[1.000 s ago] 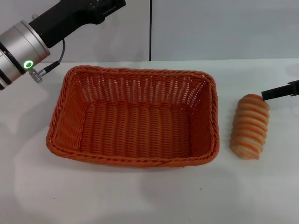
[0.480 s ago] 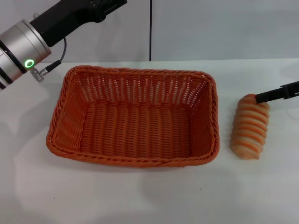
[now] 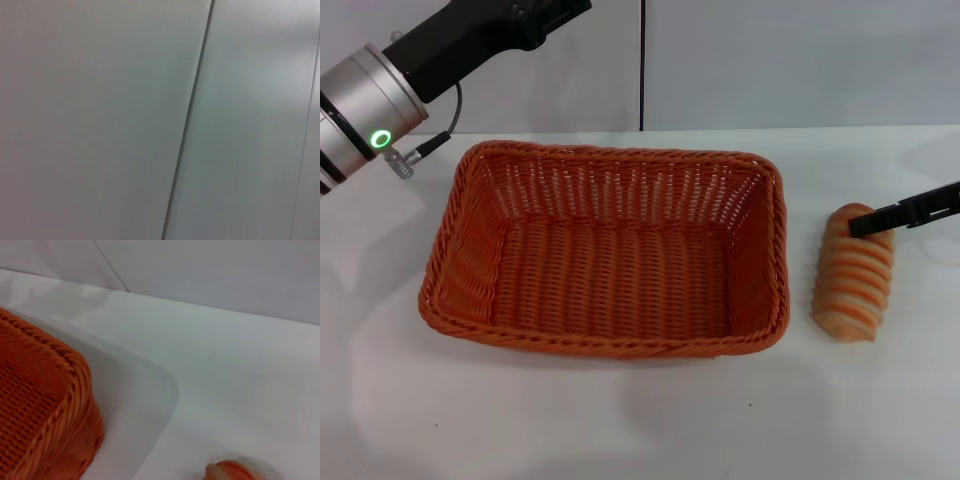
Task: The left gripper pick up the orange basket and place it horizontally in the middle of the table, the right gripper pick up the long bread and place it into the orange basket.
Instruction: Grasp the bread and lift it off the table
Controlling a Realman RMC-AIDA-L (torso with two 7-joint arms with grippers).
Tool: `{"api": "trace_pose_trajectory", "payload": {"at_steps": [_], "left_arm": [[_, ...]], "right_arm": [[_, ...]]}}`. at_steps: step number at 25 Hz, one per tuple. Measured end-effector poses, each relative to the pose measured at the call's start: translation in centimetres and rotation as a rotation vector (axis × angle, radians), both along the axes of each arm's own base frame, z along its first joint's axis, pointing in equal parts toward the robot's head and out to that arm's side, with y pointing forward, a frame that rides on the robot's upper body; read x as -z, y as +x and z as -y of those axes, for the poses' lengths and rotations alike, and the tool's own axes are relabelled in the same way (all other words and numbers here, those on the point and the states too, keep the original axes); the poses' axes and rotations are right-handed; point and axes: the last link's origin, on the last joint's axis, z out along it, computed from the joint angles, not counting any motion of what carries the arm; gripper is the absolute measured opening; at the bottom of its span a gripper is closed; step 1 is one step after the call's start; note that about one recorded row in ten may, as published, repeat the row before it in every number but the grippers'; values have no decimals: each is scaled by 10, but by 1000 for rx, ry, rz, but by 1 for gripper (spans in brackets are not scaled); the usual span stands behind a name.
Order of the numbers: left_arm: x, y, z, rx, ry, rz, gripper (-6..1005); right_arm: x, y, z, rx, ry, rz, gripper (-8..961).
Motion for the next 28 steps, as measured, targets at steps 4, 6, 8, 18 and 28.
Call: {"api": "trace_pose_trajectory", "payload": {"at_steps": [4, 6, 8, 18, 28], "left_arm": [[-1, -1, 0, -4, 3, 7, 812], [-1, -1, 0, -5, 3, 9, 812], [0, -3, 1, -12, -1, 14, 811], [-1, -6, 2, -17, 0, 23, 811], [-3, -8, 5, -12, 1, 34, 811]], "right_arm": [[2, -1, 0, -2, -1, 0, 461], [3, -1, 0, -2, -2, 0, 461], [3, -1, 0, -3, -2, 0, 460], [2, -1, 3, -27, 7, -8, 401], [0, -6, 5, -39, -10, -24, 343]]}}
